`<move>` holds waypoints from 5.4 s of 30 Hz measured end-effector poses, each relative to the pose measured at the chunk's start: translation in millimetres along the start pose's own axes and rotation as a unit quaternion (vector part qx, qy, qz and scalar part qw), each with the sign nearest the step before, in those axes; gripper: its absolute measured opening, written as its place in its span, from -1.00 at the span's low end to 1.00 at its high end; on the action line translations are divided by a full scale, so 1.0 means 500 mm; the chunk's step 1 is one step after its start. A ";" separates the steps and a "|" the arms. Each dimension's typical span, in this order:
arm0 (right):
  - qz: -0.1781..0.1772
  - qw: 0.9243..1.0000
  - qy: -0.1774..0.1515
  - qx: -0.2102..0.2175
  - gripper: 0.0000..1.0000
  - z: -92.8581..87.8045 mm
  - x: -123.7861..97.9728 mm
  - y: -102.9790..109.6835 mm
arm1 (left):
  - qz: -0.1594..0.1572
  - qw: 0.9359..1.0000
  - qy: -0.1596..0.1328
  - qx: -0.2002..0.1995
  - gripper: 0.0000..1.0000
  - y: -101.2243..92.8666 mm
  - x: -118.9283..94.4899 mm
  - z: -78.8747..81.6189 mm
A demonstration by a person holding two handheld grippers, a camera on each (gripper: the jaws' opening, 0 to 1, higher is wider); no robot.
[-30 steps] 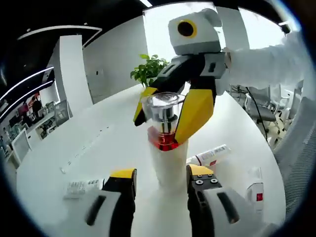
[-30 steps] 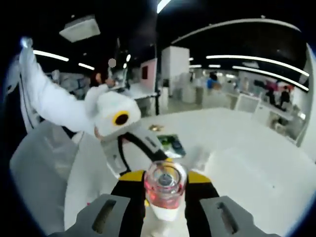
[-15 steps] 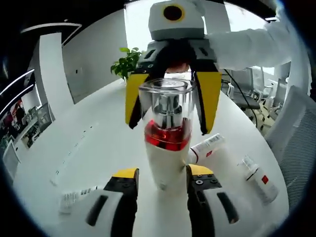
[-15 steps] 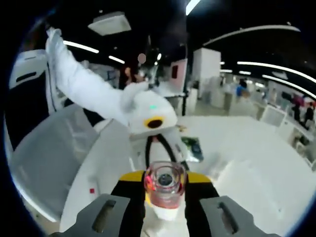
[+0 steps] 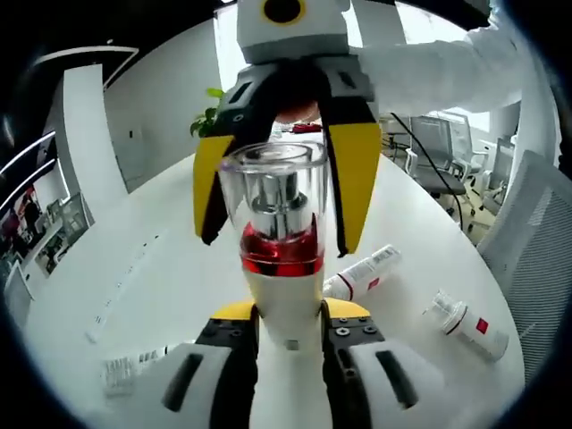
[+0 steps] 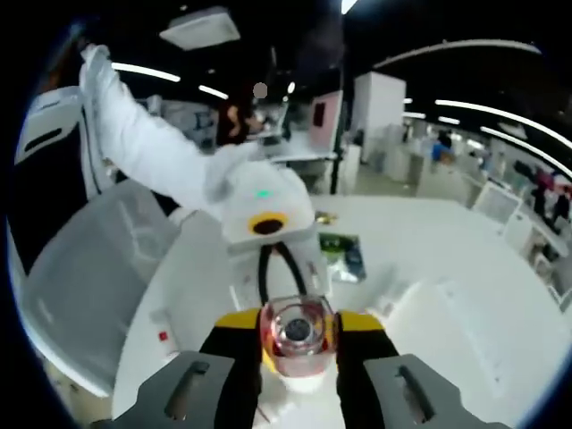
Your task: Arrange the skincare products in the storage area until every visible bottle or jar stands upright without overlapping.
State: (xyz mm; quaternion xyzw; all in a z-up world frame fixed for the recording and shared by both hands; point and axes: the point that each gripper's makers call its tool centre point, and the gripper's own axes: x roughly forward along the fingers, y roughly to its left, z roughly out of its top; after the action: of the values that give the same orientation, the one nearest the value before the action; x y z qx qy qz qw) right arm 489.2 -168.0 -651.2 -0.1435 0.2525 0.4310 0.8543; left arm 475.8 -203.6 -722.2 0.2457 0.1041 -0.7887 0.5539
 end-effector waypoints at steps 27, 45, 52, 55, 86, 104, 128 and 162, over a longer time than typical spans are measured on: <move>0.051 0.984 0.162 -0.055 -0.56 -0.029 0.004 -0.011 | 0.004 0.999 -0.043 -0.031 -0.38 0.000 0.032 0.027; 0.029 0.985 0.162 -0.054 -0.57 -0.028 -0.030 -0.047 | -0.002 0.999 -0.030 -0.022 -0.45 0.041 0.052 0.052; 0.037 0.986 0.159 -0.044 -0.56 -0.024 -0.026 -0.032 | -0.016 1.000 -0.015 -0.018 -0.45 0.004 0.038 0.053; 0.038 0.984 0.165 -0.055 -0.56 -0.023 -0.017 -0.009 | -0.013 1.000 -0.004 -0.007 -0.45 -0.010 0.024 0.039; 0.044 0.982 0.174 -0.052 -0.54 0.004 0.039 0.085 | -0.018 0.999 -0.016 -0.034 -0.42 -0.094 -0.038 -0.004; 0.043 0.985 0.162 -0.041 -0.37 0.017 0.032 0.096 | -0.024 0.998 -0.031 -0.052 -0.27 -0.095 -0.058 0.006; -0.081 0.995 0.053 -0.005 0.55 0.051 -0.034 0.108 | 0.067 0.995 -0.018 -0.066 0.24 -0.113 -0.203 0.037; -0.199 0.978 0.016 0.065 0.99 -0.010 -0.146 0.339 | 0.236 0.957 -0.053 -0.159 0.99 -0.217 -0.464 0.051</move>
State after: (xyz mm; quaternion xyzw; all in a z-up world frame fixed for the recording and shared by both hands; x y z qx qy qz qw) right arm 313.8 -119.5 -619.5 -0.1420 0.2598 0.2327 0.9264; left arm 430.1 15.8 -595.3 0.1297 0.1377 -0.6210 0.7606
